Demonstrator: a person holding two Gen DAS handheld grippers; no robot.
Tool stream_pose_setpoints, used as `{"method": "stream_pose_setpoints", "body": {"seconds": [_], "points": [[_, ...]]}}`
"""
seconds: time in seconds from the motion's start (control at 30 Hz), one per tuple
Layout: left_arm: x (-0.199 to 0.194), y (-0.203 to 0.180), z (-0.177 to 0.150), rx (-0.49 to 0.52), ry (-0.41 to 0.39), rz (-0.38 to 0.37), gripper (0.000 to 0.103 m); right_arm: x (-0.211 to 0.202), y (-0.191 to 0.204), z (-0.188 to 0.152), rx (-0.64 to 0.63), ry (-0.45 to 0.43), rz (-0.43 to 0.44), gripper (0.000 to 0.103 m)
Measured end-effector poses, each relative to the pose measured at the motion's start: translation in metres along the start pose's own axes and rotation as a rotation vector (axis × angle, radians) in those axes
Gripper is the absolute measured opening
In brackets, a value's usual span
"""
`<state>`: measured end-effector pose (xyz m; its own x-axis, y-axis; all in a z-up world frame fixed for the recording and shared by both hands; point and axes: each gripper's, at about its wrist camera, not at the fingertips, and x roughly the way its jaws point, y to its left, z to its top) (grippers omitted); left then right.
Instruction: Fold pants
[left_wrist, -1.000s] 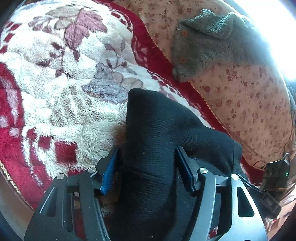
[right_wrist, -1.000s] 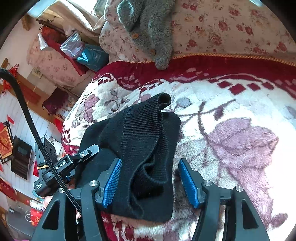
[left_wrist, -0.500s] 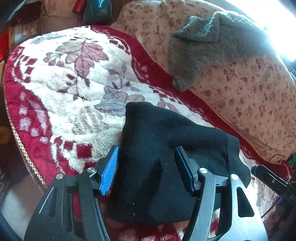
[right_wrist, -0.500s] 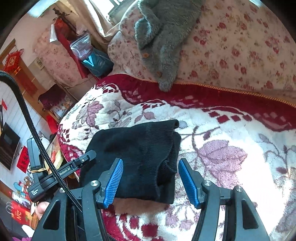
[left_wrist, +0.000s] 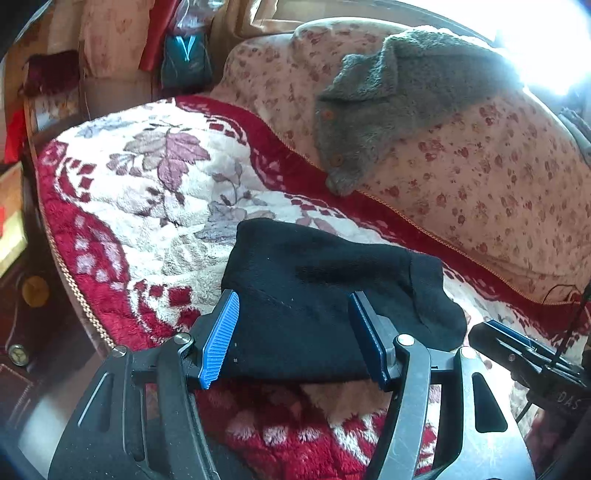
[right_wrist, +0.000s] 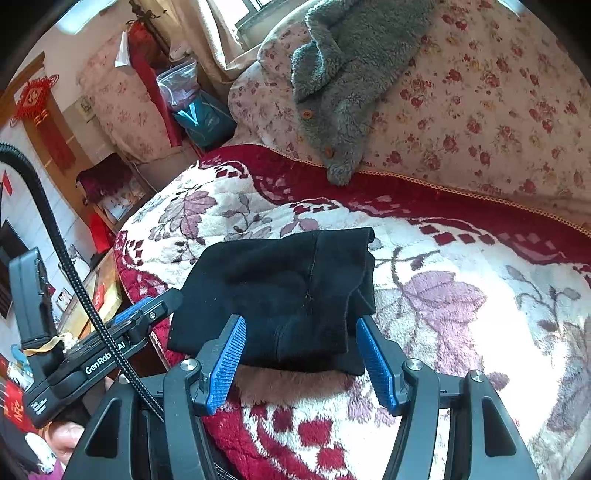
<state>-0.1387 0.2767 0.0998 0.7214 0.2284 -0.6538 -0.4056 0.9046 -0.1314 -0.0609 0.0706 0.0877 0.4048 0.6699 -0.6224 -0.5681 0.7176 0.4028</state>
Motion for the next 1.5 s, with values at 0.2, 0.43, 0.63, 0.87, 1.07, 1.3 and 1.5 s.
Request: {"method": "stream_pose_setpoints", "body": {"seconds": [0.2,0.43,0.63,0.87,1.07,1.3,1.5], "points": [[-0.016,-0.005,-0.008,-0.001,-0.012,0.024,0.062,-0.009,0.006,-0.007,-0.032,-0.010,-0.013,0.060],[-0.035,-0.012,-0.018,0.031,-0.023,0.069,0.062,-0.022,0.015,-0.013,-0.050,-0.036,-0.005,0.060],[-0.046,-0.014,-0.020,0.034,-0.035,0.080,0.062,-0.030,0.025,-0.017,-0.084,-0.044,-0.003,0.060],[-0.053,-0.013,-0.021,0.025,-0.041,0.084,0.062,-0.036,0.032,-0.018,-0.088,-0.053,0.004,0.060],[-0.054,-0.011,-0.021,0.021,-0.043,0.089,0.062,-0.032,0.037,-0.020,-0.098,-0.042,0.007,0.060],[-0.054,-0.007,-0.022,0.015,-0.043,0.091,0.062,-0.026,0.040,-0.021,-0.109,-0.031,0.012,0.060],[-0.050,-0.007,-0.023,0.011,-0.033,0.092,0.062,-0.022,0.040,-0.022,-0.106,-0.021,0.014,0.060]]}}
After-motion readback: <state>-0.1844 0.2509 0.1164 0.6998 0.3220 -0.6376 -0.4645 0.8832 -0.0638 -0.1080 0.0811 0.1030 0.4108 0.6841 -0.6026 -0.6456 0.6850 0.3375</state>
